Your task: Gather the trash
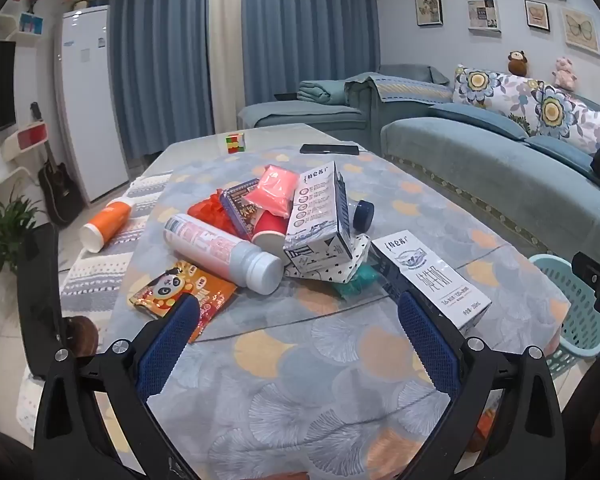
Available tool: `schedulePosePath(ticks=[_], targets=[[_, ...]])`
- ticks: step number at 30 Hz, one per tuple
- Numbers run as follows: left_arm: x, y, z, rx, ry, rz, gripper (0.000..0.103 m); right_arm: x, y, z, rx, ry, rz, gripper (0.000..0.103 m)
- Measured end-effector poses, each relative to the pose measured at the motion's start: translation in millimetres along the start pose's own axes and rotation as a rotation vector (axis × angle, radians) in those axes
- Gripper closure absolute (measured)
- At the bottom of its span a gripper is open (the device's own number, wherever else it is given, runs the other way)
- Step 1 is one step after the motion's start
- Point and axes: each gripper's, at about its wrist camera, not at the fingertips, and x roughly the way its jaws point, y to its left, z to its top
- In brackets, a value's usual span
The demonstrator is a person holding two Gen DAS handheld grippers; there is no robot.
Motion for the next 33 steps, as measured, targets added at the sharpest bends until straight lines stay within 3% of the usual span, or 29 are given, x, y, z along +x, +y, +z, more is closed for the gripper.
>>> schedulePosePath(ticks=[5, 8, 15, 29, 33], targets=[[0.4, 2.0, -0.5, -0.015, -0.004, -0.027, 0.007, -0.4, 0.0, -0.2, -0.001, 0.008, -0.001, 0.007], [-0.3, 7.2, -0.5, -0.049, 0.003, -0.089, 0.007, 0.4, -0.6, 0.4, 0.002, 0.012, 0.001, 0.007], [2.6, 13.2, -1.2, -0.145, 0.087, -0.19, 0.008, -0.3, -1.1, 0.8, 0.002, 0.011, 0.002, 0.007], [17.3, 19.6, -1.0, -0.196, 0.155, -0.219, 0.007, -2.9, 0.9, 3.5, 0.003, 0.009, 0.012, 0.007], [12.0, 30.7, 1.8, -0.287, 0.076, -0.289, 0.007, -3.3, 1.2, 3.2, 0.003, 0.007, 0.015, 0.007]])
